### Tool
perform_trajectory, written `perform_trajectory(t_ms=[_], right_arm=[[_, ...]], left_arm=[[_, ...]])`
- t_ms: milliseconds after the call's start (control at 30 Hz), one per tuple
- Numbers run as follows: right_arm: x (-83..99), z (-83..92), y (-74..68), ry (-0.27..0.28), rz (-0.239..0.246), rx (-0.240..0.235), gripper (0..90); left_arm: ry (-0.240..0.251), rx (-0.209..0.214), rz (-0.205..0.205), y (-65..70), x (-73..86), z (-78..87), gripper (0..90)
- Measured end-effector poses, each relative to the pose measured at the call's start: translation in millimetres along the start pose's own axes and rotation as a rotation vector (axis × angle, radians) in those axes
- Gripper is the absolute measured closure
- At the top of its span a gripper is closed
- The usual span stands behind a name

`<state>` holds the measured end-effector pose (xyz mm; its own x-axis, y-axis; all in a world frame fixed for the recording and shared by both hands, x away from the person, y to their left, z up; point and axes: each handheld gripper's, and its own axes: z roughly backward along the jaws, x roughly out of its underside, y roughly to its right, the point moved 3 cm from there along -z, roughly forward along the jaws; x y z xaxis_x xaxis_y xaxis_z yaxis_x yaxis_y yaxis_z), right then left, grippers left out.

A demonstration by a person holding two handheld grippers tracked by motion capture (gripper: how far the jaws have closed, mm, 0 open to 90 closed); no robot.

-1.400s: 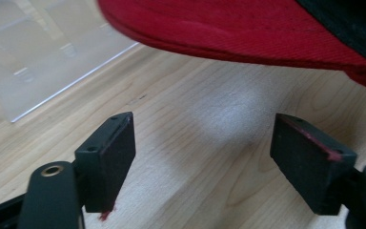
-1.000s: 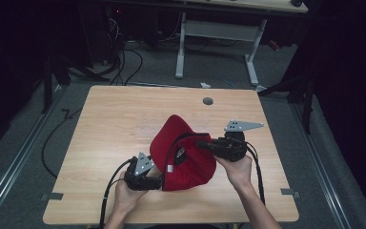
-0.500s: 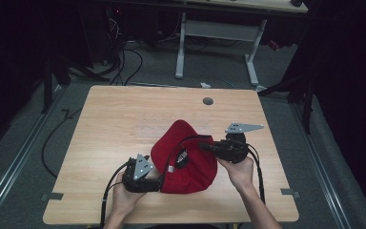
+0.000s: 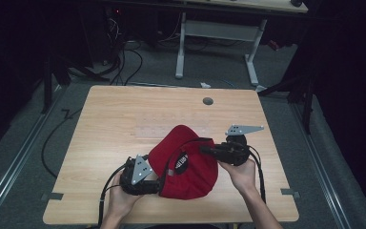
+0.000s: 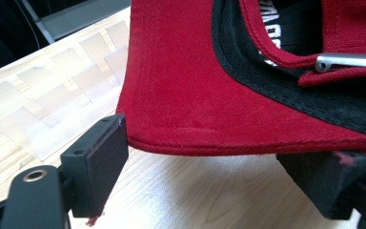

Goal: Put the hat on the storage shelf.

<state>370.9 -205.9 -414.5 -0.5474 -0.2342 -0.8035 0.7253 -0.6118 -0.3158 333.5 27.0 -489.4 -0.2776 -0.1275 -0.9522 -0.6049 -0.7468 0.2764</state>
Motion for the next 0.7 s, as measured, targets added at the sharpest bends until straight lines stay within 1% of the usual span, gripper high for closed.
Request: perform_trajectory(t_ms=[133,200,267,333,433,500,533,567,600,633,667,700], right_arm=[[2.9,-1.0,0.9,-0.007,-0.02,-0.021,84.7],[4.8,-1.4,2.3,-0.012,-0.031,-0.032,84.7],[7.1,-1.6,3.6,-0.015,-0.041,-0.041,84.7],[9.9,-1.0,5.5,-0.015,-0.063,-0.065,84.7],[10.4,-0.6,5.9,-0.015,-0.068,-0.075,84.7],[10.2,-2.7,4.2,-0.019,-0.072,-0.093,84.7],[10.2,-2.7,4.2,-0.019,-0.072,-0.093,84.7],[10.2,-4.0,3.0,-0.022,-0.071,-0.102,84.7],[10.2,-6.0,1.4,-0.027,-0.067,-0.111,84.6],[10.1,-8.5,-1.6,-0.031,-0.059,-0.106,84.6],[9.8,-8.8,-1.7,-0.031,-0.057,-0.105,84.5],[9.8,-9.0,-1.3,-0.03,-0.063,-0.114,84.5]], left_arm=[[-0.017,0.005,-0.001,0.8,2.1,-0.8,19.7],[-0.023,0.008,0.004,1.9,2.9,-1.5,20.6],[-0.029,0.009,-0.006,2.9,3.3,-1.2,21.2],[-0.025,0.013,-0.012,4.9,1.5,-0.5,21.4],[-0.018,0.023,-0.01,6.4,-0.4,-0.6,21.8],[-0.008,0.041,-0.001,9.3,-2.2,-1.0,22.8],[-0.007,0.033,-0.016,10.0,-1.9,-1.9,22.8],[-0.006,0.034,-0.023,10.8,-2.1,-2.1,23.4],[-0.005,0.041,-0.015,11.2,-2.7,-1.9,25.9],[-0.005,0.041,-0.009,10.3,-3.1,-1.1,27.5],[-0.005,0.044,-0.008,9.6,-3.5,0.1,28.6],[-0.004,0.046,0.002,9.0,-4.1,1.1,30.3]])
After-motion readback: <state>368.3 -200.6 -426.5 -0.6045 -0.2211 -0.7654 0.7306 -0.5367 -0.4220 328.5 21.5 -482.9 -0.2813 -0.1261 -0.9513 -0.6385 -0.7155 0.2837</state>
